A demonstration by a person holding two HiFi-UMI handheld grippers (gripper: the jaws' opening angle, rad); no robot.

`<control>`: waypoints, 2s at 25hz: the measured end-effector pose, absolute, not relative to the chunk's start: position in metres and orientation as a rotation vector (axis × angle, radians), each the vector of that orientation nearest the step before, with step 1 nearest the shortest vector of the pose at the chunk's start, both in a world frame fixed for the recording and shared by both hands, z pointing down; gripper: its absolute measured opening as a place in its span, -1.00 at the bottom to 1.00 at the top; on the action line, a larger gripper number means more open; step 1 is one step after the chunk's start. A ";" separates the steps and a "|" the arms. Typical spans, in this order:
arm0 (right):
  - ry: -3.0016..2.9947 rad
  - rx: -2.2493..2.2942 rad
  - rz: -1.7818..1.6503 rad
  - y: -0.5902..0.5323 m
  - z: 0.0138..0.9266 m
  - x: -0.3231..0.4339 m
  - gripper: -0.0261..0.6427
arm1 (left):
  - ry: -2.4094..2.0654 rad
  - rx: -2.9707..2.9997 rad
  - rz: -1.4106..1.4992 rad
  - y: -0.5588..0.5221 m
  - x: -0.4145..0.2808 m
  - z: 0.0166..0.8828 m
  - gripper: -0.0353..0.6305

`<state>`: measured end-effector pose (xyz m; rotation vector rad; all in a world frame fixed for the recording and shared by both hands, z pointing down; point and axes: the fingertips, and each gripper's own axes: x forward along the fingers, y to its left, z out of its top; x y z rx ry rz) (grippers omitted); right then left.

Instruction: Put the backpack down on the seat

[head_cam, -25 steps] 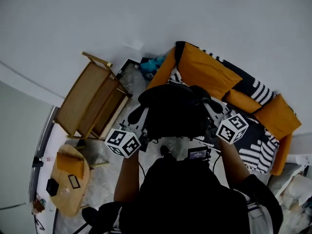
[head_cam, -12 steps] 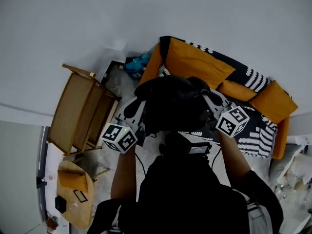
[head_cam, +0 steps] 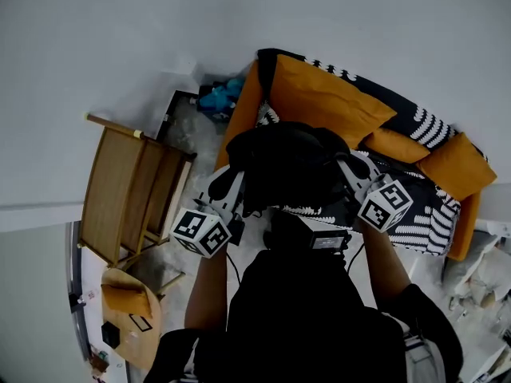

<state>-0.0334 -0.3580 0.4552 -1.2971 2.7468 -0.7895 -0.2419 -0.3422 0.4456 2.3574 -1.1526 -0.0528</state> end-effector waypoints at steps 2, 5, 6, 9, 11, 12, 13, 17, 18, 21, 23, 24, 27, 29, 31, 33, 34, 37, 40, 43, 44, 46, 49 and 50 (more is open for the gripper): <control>2.749 -1.300 -0.810 -0.372 0.467 -0.031 -0.79 | -1.150 2.333 -0.036 -0.354 -0.239 0.458 -0.76; 2.754 -1.281 -0.826 -0.393 0.484 -0.028 -0.79 | -1.158 2.314 -0.004 -0.370 -0.235 0.474 -0.76; 2.757 -1.278 -0.832 -0.399 0.489 -0.028 -0.79 | -1.161 2.309 0.007 -0.375 -0.235 0.479 -0.76; 2.781 -1.273 -0.835 -0.419 0.504 -0.026 -0.79 | -1.169 2.289 0.029 -0.391 -0.233 0.494 -0.76; 2.788 -1.267 -0.852 -0.431 0.515 -0.025 -0.79 | -1.169 2.274 0.040 -0.400 -0.233 0.505 -0.76; 2.786 -1.264 -0.864 -0.437 0.520 -0.025 -0.79 | -1.167 2.268 0.045 -0.405 -0.232 0.509 -0.76; 2.780 -1.259 -0.881 -0.443 0.525 -0.024 -0.79 | -1.166 2.262 0.049 -0.410 -0.231 0.514 -0.76; 2.740 -1.232 -0.976 -0.469 0.543 -0.024 -0.79 | -1.179 2.209 0.052 -0.432 -0.230 0.534 -0.76; 2.736 -1.230 -0.993 -0.475 0.548 -0.024 -0.79 | -1.183 2.194 0.055 -0.436 -0.230 0.538 -0.76; 2.729 -1.234 -1.042 -0.487 0.559 -0.024 -0.79 | -1.195 2.152 0.066 -0.447 -0.230 0.552 -0.76; 2.733 -1.234 -1.064 -0.495 0.567 -0.024 -0.79 | -1.208 2.134 0.075 -0.454 -0.230 0.560 -0.76; 2.736 -1.233 -1.074 -0.499 0.571 -0.024 -0.79 | -1.213 2.128 0.080 -0.457 -0.229 0.565 -0.76; 2.737 -1.234 -1.106 -0.508 0.584 -0.023 -0.79 | -1.214 2.114 0.094 -0.469 -0.229 0.577 -0.76; 2.731 -1.237 -1.122 -0.514 0.591 -0.023 -0.79 | -1.209 2.111 0.097 -0.476 -0.230 0.583 -0.76; 2.729 -1.242 -1.125 -0.521 0.597 -0.022 -0.79 | -1.203 2.113 0.094 -0.483 -0.230 0.588 -0.76; 2.724 -1.251 -1.122 -0.529 0.602 -0.023 -0.79 | -1.196 2.115 0.086 -0.491 -0.230 0.592 -0.76; 2.721 -1.257 -1.122 -0.533 0.604 -0.023 -0.79 | -1.193 2.116 0.082 -0.495 -0.231 0.593 -0.76; 2.717 -1.285 -1.123 -0.540 0.610 -0.023 -0.79 | -1.193 2.119 0.086 -0.505 -0.230 0.598 -0.76; 2.734 -1.304 -1.112 -0.546 0.614 -0.025 -0.79 | -1.226 2.130 0.111 -0.515 -0.233 0.604 -0.76; 2.771 -1.364 -1.086 -0.556 0.624 -0.026 -0.79 | -1.269 2.139 0.146 -0.526 -0.235 0.612 -0.75; 2.793 -1.397 -1.066 -0.559 0.628 -0.025 -0.79 | -1.273 2.138 0.151 -0.529 -0.234 0.616 -0.75; 2.841 -1.454 -1.015 -0.564 0.635 -0.026 -0.79 | -1.282 2.129 0.160 -0.535 -0.235 0.625 -0.75; 2.854 -1.511 -1.004 -0.571 0.649 -0.028 -0.79 | -1.289 2.116 0.186 -0.544 -0.237 0.637 -0.75; 2.852 -1.528 -1.008 -0.574 0.654 -0.027 -0.79 | -1.287 2.114 0.193 -0.546 -0.236 0.641 -0.75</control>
